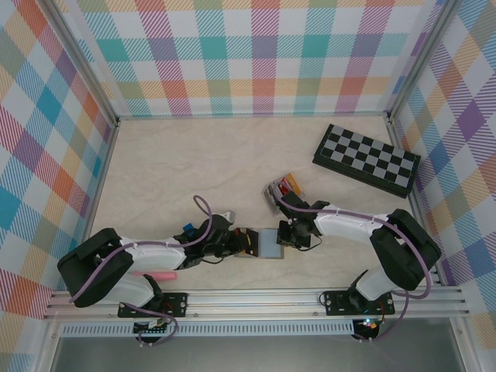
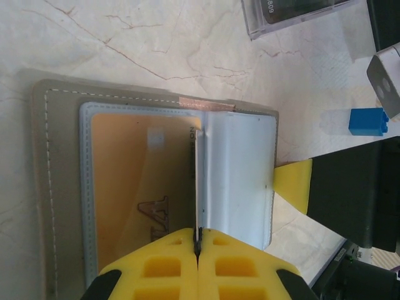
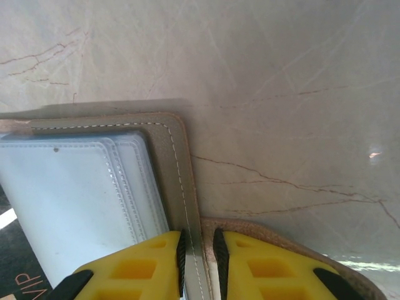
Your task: Put the credit cards into the card holder
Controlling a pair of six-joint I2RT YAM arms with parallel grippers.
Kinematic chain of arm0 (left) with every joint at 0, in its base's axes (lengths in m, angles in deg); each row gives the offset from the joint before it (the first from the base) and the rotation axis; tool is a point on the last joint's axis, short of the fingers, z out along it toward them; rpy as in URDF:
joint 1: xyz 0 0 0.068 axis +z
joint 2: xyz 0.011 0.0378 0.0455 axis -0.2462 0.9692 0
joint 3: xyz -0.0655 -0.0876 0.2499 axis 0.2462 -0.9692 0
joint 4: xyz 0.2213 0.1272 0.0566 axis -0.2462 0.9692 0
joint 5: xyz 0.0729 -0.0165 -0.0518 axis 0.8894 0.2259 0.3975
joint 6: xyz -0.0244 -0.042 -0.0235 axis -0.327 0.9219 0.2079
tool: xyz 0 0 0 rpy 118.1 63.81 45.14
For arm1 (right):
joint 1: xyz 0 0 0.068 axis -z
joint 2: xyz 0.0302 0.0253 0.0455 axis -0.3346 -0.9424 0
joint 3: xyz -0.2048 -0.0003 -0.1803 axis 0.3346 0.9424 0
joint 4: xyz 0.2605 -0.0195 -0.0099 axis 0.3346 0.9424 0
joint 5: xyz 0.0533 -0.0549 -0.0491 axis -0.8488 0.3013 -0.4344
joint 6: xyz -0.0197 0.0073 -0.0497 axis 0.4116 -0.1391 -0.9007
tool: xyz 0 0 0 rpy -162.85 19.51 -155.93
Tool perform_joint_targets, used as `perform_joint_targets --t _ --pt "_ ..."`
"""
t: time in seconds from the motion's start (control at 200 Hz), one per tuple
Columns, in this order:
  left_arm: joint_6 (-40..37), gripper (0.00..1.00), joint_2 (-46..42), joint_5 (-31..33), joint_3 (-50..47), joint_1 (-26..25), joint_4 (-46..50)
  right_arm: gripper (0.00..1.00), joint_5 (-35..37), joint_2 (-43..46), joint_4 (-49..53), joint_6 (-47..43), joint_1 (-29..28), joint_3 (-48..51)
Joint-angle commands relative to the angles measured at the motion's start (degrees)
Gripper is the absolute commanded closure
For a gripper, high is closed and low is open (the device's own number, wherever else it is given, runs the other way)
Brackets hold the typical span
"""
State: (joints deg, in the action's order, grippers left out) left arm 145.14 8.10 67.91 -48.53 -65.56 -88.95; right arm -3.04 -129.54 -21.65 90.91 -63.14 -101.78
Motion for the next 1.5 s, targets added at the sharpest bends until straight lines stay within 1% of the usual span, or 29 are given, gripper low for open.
perform_joint_targets --t 0.0,0.165,0.34,0.4,0.465,0.635,0.86,0.95,1.21,1.34,1.5 --pt "-0.77 1.00 1.49 0.52 -0.88 -1.07 -4.53 0.78 0.17 -1.92 -1.53 0.89 -0.05 2.13" --pt "0.19 1.00 0.89 1.33 -1.06 -1.16 -4.80 0.78 0.16 -2.12 -1.97 1.55 -0.08 2.74" --pt "0.70 1.00 -5.12 5.31 -2.48 -1.16 0.04 0.78 1.21 -1.98 -1.22 1.95 -0.09 2.62" --pt "0.42 1.00 -6.76 5.43 -2.62 -1.16 0.96 0.78 1.46 -1.95 -1.18 2.00 -0.09 2.58" --pt "0.67 1.00 -7.15 4.84 -2.81 -1.16 -0.18 0.78 1.57 -1.83 -1.14 2.10 -0.09 2.58" --pt "2.42 1.00 -3.72 2.11 -2.78 -1.16 -6.81 0.78 1.66 -2.02 -0.95 1.92 -0.06 2.41" --pt "2.73 1.00 0.80 1.66 -2.44 -1.16 -9.71 0.78 1.56 -2.02 -0.95 1.98 -0.11 2.44" --pt "3.75 1.00 1.79 1.71 -3.51 -1.17 -12.90 0.78 1.49 -2.34 -1.25 1.88 -0.05 2.58" --pt "4.04 1.00 3.88 1.01 -2.89 -1.16 -13.98 0.78 0.96 -3.79 -1.66 1.86 -0.08 2.25" --pt "3.41 1.00 5.05 0.71 -2.18 -1.16 -11.26 0.78 1.20 -3.79 -1.48 1.76 -0.09 2.04" --pt "3.36 1.00 6.08 -0.40 -2.44 -1.52 -11.49 0.78 1.22 -4.05 -1.52 1.76 -0.09 1.96"
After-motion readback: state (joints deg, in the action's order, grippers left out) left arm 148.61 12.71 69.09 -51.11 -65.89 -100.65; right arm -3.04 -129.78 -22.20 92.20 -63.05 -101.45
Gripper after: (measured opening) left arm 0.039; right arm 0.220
